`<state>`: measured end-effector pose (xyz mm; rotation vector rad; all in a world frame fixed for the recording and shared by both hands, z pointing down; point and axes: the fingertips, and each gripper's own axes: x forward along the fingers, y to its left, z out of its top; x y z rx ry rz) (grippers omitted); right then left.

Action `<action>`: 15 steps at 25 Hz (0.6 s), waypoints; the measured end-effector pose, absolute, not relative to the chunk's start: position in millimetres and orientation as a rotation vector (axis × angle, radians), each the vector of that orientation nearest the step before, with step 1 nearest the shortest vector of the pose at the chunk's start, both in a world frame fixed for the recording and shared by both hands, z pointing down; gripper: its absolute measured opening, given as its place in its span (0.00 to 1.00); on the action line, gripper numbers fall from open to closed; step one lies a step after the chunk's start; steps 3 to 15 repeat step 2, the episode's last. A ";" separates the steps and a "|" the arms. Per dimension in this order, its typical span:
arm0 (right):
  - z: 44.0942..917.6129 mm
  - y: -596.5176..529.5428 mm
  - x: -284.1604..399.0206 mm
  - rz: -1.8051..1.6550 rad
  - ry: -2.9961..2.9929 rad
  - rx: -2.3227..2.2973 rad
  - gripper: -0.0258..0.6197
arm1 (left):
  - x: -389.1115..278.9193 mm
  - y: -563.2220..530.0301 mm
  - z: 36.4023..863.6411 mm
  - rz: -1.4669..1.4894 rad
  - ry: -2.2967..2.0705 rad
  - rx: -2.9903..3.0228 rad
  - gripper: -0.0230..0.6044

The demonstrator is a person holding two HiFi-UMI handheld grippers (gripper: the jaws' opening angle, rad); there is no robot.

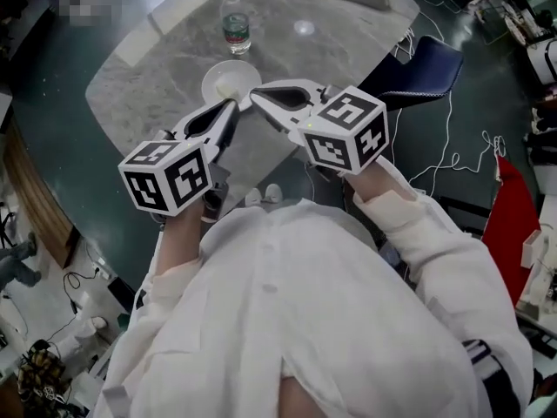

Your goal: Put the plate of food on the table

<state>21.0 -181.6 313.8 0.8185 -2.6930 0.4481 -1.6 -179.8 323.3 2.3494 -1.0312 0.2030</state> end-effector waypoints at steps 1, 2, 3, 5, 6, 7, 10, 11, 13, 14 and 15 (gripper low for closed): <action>314.2 -183.9 20.0 0.431 -2.691 0.793 0.04 | -2.9 -182.0 323.7 0.200 -1.040 2.350 0.08; 314.7 -186.0 18.9 0.414 -2.689 0.768 0.04 | -4.2 -183.9 324.2 0.197 -1.048 2.350 0.08; 314.7 -186.0 18.9 0.414 -2.689 0.768 0.04 | -4.2 -183.9 324.2 0.197 -1.048 2.350 0.08; 314.7 -186.0 18.9 0.414 -2.689 0.768 0.04 | -4.2 -183.9 324.2 0.197 -1.048 2.350 0.08; 314.7 -186.0 18.9 0.414 -2.689 0.768 0.04 | -4.2 -183.9 324.2 0.197 -1.048 2.350 0.08; 314.7 -186.0 18.9 0.414 -2.689 0.768 0.04 | -4.2 -183.9 324.2 0.197 -1.048 2.350 0.08; 314.7 -186.0 18.9 0.414 -2.689 0.768 0.04 | -4.2 -183.9 324.2 0.197 -1.048 2.350 0.08; 314.7 -186.0 18.9 0.414 -2.689 0.768 0.04 | -4.2 -183.9 324.2 0.197 -1.048 2.350 0.08; 314.7 -186.0 18.9 0.414 -2.689 0.768 0.04 | -4.2 -183.9 324.2 0.197 -1.048 2.350 0.08; 314.7 -186.0 18.9 0.414 -2.689 0.768 0.04 | -4.2 -183.9 324.2 0.197 -1.048 2.350 0.08; 314.7 -186.0 18.9 0.414 -2.689 0.768 0.04 | -4.2 -183.9 324.2 0.197 -1.048 2.350 0.08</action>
